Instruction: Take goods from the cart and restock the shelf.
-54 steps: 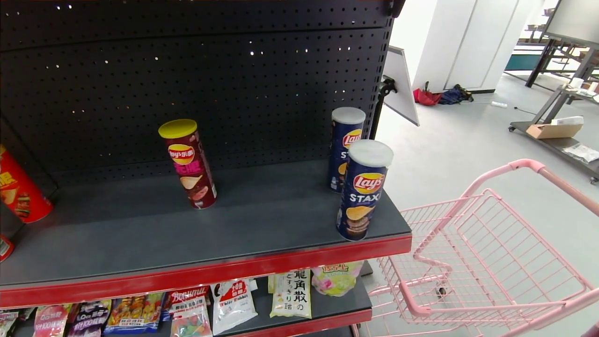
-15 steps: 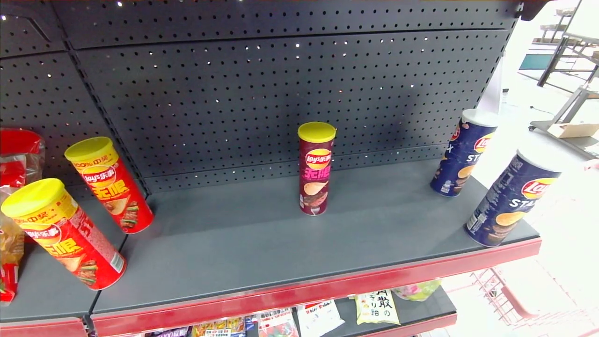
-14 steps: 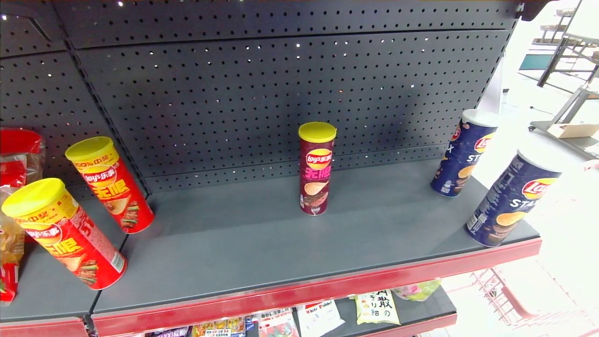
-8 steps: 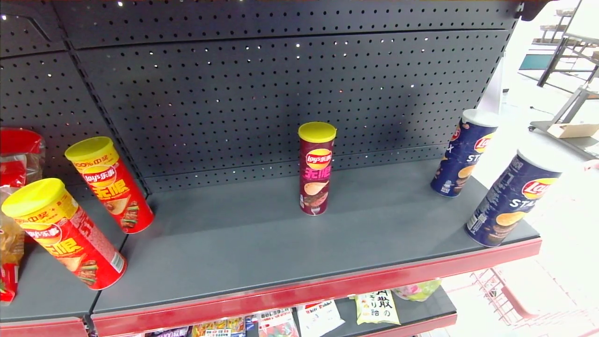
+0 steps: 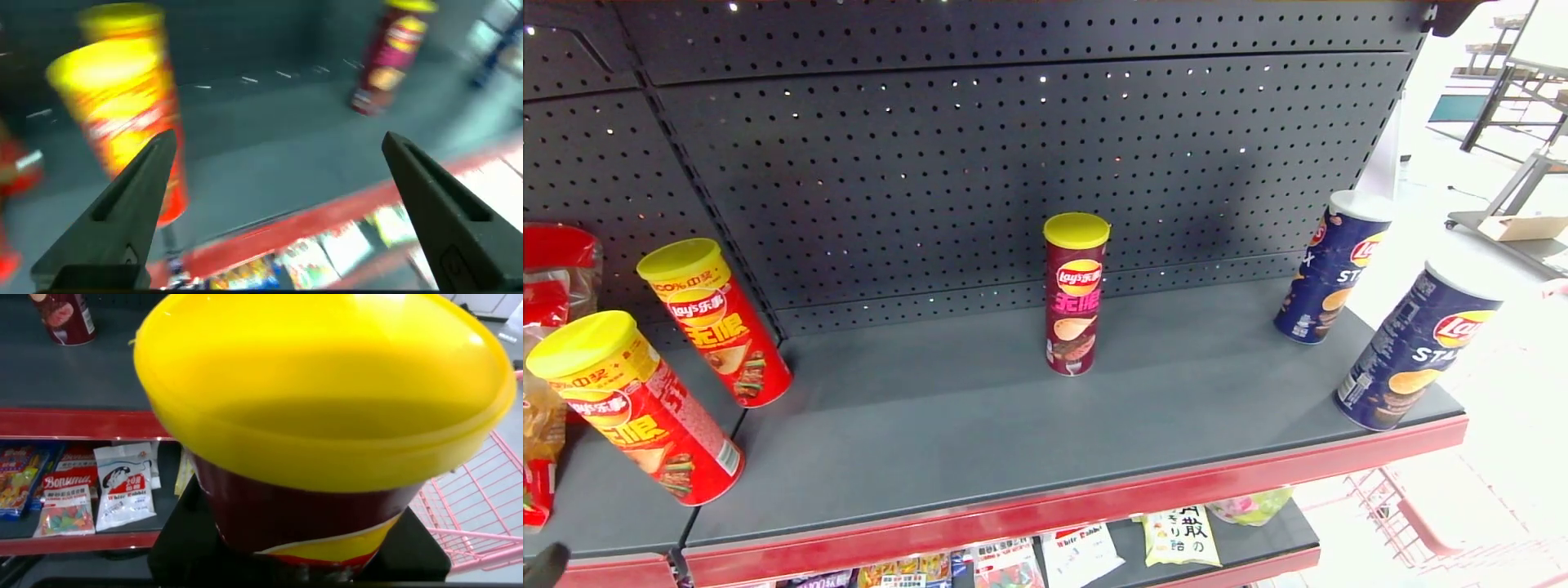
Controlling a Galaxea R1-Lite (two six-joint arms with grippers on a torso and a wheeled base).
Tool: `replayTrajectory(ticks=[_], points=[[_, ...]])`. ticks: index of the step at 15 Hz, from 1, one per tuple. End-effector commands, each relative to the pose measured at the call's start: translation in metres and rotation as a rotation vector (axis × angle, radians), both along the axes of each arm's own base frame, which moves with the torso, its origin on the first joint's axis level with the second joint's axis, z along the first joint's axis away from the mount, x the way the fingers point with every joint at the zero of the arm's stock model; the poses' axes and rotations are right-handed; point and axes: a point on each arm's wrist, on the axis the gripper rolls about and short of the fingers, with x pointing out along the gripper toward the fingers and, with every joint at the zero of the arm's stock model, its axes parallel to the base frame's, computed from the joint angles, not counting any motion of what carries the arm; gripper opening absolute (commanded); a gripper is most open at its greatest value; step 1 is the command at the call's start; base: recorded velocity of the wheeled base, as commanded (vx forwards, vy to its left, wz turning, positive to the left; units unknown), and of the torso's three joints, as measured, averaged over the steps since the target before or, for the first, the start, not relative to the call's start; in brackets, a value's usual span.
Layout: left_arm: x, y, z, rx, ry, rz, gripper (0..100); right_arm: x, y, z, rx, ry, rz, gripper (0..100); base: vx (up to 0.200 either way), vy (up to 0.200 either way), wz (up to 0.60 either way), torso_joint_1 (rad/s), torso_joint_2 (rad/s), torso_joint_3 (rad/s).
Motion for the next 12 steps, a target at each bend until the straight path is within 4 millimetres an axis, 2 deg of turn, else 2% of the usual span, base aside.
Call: replayTrajectory(ticks=[1, 2, 4, 8, 9, 10, 12], points=[[0.07, -0.015, 0.033, 0.09, 0.135, -0.253, 100, -0.003, 0.0, -0.005, 0.003, -0.016, -0.003, 0, 0.0, 0.0, 0.0, 0.0, 0.0, 0.0], [0.094, -0.021, 0.036, 0.102, 0.143, -0.291, 100, -0.002, 0.0, -0.009, 0.0, -0.002, 0.003, 0, 0.0, 0.0, 0.0, 0.0, 0.0, 0.0], [0.129, -0.034, 0.03, 0.109, 0.167, -0.346, 100, 0.0, 0.0, -0.016, -0.002, 0.019, 0.01, 0, 0.0, 0.0, 0.0, 0.0, 0.0, 0.0], [0.157, -0.069, 0.028, 0.13, 0.213, -0.5, 100, -0.002, 0.0, -0.017, 0.001, 0.001, 0.008, 0, 0.0, 0.0, 0.0, 0.0, 0.0, 0.0], [0.158, -0.07, 0.028, 0.13, 0.213, -0.503, 100, -0.002, 0.0, -0.017, 0.002, -0.001, 0.008, 0, 0.0, 0.0, 0.0, 0.0, 0.0, 0.0], [0.178, -0.083, 0.028, 0.141, 0.24, -0.524, 100, -0.002, 0.0, -0.016, 0.002, -0.002, 0.006, 0, 0.0, 0.0, 0.0, 0.0, 0.0, 0.0], [0.204, -0.099, 0.022, 0.187, 0.258, -0.552, 100, -0.003, 0.0, -0.018, 0.002, -0.002, 0.005, 0, 0.0, 0.0, 0.0, 0.0, 0.0, 0.0]])
